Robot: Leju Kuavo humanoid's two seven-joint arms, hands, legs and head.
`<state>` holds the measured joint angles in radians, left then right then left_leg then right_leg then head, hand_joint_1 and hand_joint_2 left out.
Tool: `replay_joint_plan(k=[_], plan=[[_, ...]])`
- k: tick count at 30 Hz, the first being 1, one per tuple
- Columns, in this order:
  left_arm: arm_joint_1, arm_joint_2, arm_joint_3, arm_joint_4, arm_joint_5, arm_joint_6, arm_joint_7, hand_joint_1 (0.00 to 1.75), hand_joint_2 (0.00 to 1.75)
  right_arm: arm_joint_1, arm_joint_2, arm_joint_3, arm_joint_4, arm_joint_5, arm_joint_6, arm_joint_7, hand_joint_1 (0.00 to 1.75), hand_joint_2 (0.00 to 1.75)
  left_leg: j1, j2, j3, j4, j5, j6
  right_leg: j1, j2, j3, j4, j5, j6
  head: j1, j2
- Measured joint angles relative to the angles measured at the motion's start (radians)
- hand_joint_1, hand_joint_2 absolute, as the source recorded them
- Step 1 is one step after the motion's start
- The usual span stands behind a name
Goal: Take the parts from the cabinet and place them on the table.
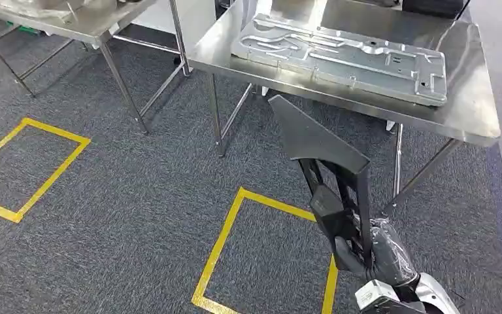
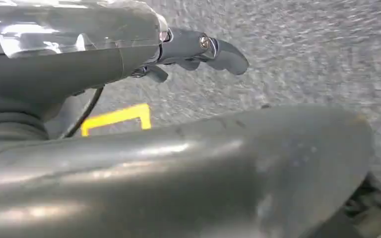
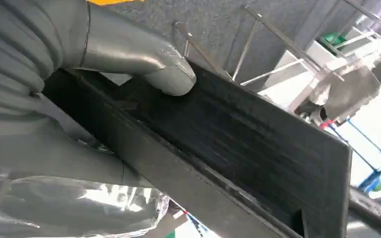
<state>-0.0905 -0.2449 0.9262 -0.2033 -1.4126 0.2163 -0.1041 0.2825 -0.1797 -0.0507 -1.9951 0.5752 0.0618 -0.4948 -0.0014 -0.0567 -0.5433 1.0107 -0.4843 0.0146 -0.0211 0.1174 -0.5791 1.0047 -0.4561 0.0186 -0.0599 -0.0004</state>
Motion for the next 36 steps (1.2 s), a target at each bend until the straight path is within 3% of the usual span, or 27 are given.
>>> replay_joint_plan(k=[1,2,3,4,5,7,8,9,10,11,12,13,17,18,19,20,22,23,24,25,27,29,32,33,34,35,36], plan=[[0.0,0.0,0.0,0.0,0.0,-0.005,0.018,0.0,0.0,0.005,0.0,0.0,0.002,-0.013,0.0,-0.006,1.75,1.75,-0.003,0.009,0.001,-0.002,0.002,0.008,-0.002,0.01,0.0,-0.005,0.003,0.008,0.0,0.0],[0.002,-0.001,0.0,0.0,0.0,-0.011,0.043,0.0,0.0,0.011,0.0,-0.001,0.003,-0.031,0.003,-0.015,1.75,1.75,0.006,0.023,0.005,-0.015,0.01,0.018,0.0,0.006,0.0,-0.003,0.001,0.013,0.0,0.0],[0.002,0.002,0.001,0.0,-0.001,-0.021,0.068,0.0,0.0,0.017,0.003,-0.001,0.006,-0.053,0.006,-0.028,1.75,1.75,0.006,0.034,0.009,-0.022,0.013,0.023,0.003,-0.055,-0.005,0.011,-0.01,0.015,0.0,0.0],[0.004,0.002,0.001,0.0,-0.004,-0.032,0.091,0.0,0.0,0.013,0.003,-0.001,0.009,-0.078,0.013,-0.038,1.75,1.75,0.006,0.044,0.009,-0.024,0.013,0.028,0.004,-0.091,-0.028,0.057,-0.043,0.017,0.0,0.0],[0.009,0.003,0.002,0.0,-0.008,-0.042,0.113,0.0,0.0,0.011,0.007,-0.001,0.013,-0.105,0.025,-0.048,1.75,1.75,0.004,0.055,0.008,-0.024,0.012,0.03,0.001,-0.105,-0.065,0.129,-0.081,0.021,0.0,0.0],[0.02,0.009,0.002,0.0,-0.015,-0.059,0.158,0.0,0.0,0.015,0.02,-0.004,0.024,-0.178,0.058,-0.075,1.75,1.75,0.001,0.083,0.007,-0.023,0.009,0.031,-0.003,-0.112,-0.143,0.286,-0.14,0.027,0.0,0.0],[0.023,0.015,0.003,0.0,-0.021,-0.065,0.165,0.0,0.0,0.017,0.027,-0.008,0.029,-0.197,0.064,-0.09,1.75,1.75,0.001,0.094,0.008,-0.023,0.007,0.03,-0.004,-0.113,-0.153,0.305,-0.135,0.028,0.0,0.0],[0.026,0.021,0.002,0.0,-0.027,-0.073,0.166,0.0,0.0,0.021,0.037,-0.016,0.035,-0.21,0.066,-0.107,1.75,1.75,0.001,0.106,0.009,-0.023,0.005,0.03,-0.004,-0.115,-0.138,0.274,-0.106,0.028,0.0,0.0],[0.026,0.026,0.002,0.0,-0.04,-0.081,0.165,0.0,0.0,0.024,0.046,-0.024,0.038,-0.217,0.069,-0.121,1.75,1.75,0.001,0.116,0.012,-0.023,0.003,0.027,-0.004,-0.12,-0.1,0.205,-0.066,0.027,0.0,0.0],[0.026,0.032,-0.002,0.0,-0.063,-0.088,0.156,0.0,0.0,0.027,0.056,-0.03,0.04,-0.223,0.076,-0.137,1.75,1.75,0.001,0.125,0.017,-0.023,0.0,0.024,-0.003,-0.135,-0.047,0.105,-0.022,0.023,0.0,0.0],[0.026,0.04,-0.011,0.0,-0.089,-0.086,0.133,0.0,0.0,0.027,0.065,-0.033,0.042,-0.228,0.082,-0.151,1.75,1.75,0.0,0.133,0.022,-0.022,-0.004,0.019,0.0,-0.174,0.006,0.014,0.007,0.016,0.0,0.0],[0.026,0.048,-0.021,0.0,-0.107,-0.077,0.109,0.0,0.0,0.025,0.073,-0.035,0.045,-0.233,0.087,-0.16,1.75,1.75,-0.008,0.139,0.026,-0.021,-0.008,0.011,0.011,-0.195,0.015,-0.005,-0.006,0.01,0.0,0.0],[-0.005,0.075,-0.037,-0.003,-0.094,-0.004,-0.017,0.0,0.0,0.025,0.088,-0.045,0.059,-0.243,0.135,-0.178,1.75,1.75,-0.008,0.173,0.037,-0.026,-0.013,-0.012,0.014,-0.148,0.007,-0.015,0.001,-0.012,0.0,0.0],[-0.021,0.082,-0.04,-0.007,-0.094,0.001,-0.03,0.0,0.0,0.027,0.089,-0.043,0.062,-0.241,0.147,-0.18,1.75,1.75,0.001,0.144,0.032,-0.012,-0.024,-0.019,0.004,-0.139,0.015,-0.02,0.007,-0.017,0.0,0.0],[-0.036,0.087,-0.044,-0.009,-0.095,0.004,-0.033,0.0,0.0,0.022,0.088,-0.041,0.064,-0.238,0.154,-0.181,1.75,1.75,0.002,0.103,0.014,0.032,-0.056,-0.023,0.002,-0.132,0.015,-0.022,0.009,-0.024,0.0,0.0],[-0.043,0.092,-0.05,-0.009,-0.096,0.005,-0.028,0.0,0.0,0.018,0.088,-0.036,0.069,-0.228,0.16,-0.179,1.75,1.75,0.003,0.08,-0.022,0.11,-0.099,-0.025,0.003,-0.125,0.014,-0.022,0.009,-0.027,0.0,0.0],[-0.052,0.098,-0.056,-0.009,-0.098,0.006,-0.023,0.0,0.0,0.02,0.087,-0.017,0.074,-0.215,0.166,-0.175,1.75,1.75,0.003,0.066,-0.097,0.27,-0.162,-0.031,0.004,-0.102,0.014,-0.021,0.008,-0.03,0.0,0.0],[-0.052,0.1,-0.056,-0.009,-0.096,0.006,-0.017,0.0,0.0,0.021,0.087,-0.005,0.079,-0.214,0.168,-0.173,1.75,1.75,0.003,0.065,-0.119,0.309,-0.162,-0.031,0.005,-0.086,0.014,-0.019,0.008,-0.03,0.0,0.0],[-0.049,0.101,-0.056,-0.009,-0.093,0.006,-0.007,0.0,0.0,0.022,0.087,0.008,0.084,-0.214,0.169,-0.171,1.75,1.75,0.003,0.065,-0.116,0.291,-0.135,-0.03,0.005,-0.07,0.015,-0.016,0.008,-0.03,0.0,0.0],[-0.04,0.102,-0.056,-0.009,-0.085,0.006,0.004,0.0,0.0,0.022,0.087,0.019,0.091,-0.214,0.168,-0.171,1.75,1.75,0.004,0.064,-0.092,0.228,-0.088,-0.028,0.005,-0.053,0.016,-0.014,0.007,-0.03,0.0,0.0],[-0.025,0.104,-0.056,-0.009,-0.084,0.008,0.016,0.0,0.0,0.019,0.087,0.039,0.106,-0.214,0.159,-0.171,1.75,1.75,0.005,0.041,-0.018,0.043,0.013,-0.02,0.004,-0.033,0.018,-0.008,0.0,-0.025,0.0,0.0],[-0.019,0.105,-0.056,-0.009,-0.086,0.005,0.031,0.0,0.0,0.015,0.087,0.05,0.121,-0.212,0.147,-0.171,1.75,1.75,0.005,0.026,-0.006,-0.003,0.004,-0.006,0.01,-0.017,0.01,0.002,-0.003,-0.016,0.0,0.0],[-0.01,0.102,-0.056,-0.009,-0.085,-0.005,0.051,0.0,0.0,0.014,0.088,0.069,0.134,-0.194,0.125,-0.168,1.75,1.75,0.0,0.03,-0.005,-0.005,0.008,0.013,0.007,-0.012,0.007,-0.005,0.001,0.005,0.0,0.0],[-0.007,0.098,-0.056,-0.009,-0.084,-0.005,0.052,0.0,0.0,0.015,0.088,0.074,0.136,-0.19,0.122,-0.162,1.75,1.75,0.007,0.036,-0.003,-0.013,0.016,0.023,0.006,-0.028,0.007,0.002,-0.006,0.008,0.0,0.0],[-0.004,0.099,-0.056,-0.009,-0.084,-0.005,0.053,0.0,0.0,0.014,0.089,0.078,0.138,-0.189,0.117,-0.159,1.75,1.75,0.007,0.039,-0.003,-0.015,0.018,0.027,0.009,-0.074,-0.005,0.029,-0.027,0.012,0.0,0.0],[0.0,0.099,-0.055,-0.009,-0.081,-0.005,0.049,0.0,0.0,0.007,0.089,0.081,0.14,-0.186,0.114,-0.155,1.75,1.75,0.006,0.041,-0.004,-0.015,0.018,0.029,0.007,-0.099,-0.036,0.092,-0.069,0.017,0.0,0.0],[0.004,0.099,-0.055,-0.009,-0.073,-0.003,0.038,0.0,0.0,0.003,0.089,0.085,0.144,-0.185,0.113,-0.154,1.75,1.75,0.005,0.047,-0.005,-0.015,0.018,0.03,0.005,-0.109,-0.079,0.182,-0.113,0.021,0.0,0.0]])
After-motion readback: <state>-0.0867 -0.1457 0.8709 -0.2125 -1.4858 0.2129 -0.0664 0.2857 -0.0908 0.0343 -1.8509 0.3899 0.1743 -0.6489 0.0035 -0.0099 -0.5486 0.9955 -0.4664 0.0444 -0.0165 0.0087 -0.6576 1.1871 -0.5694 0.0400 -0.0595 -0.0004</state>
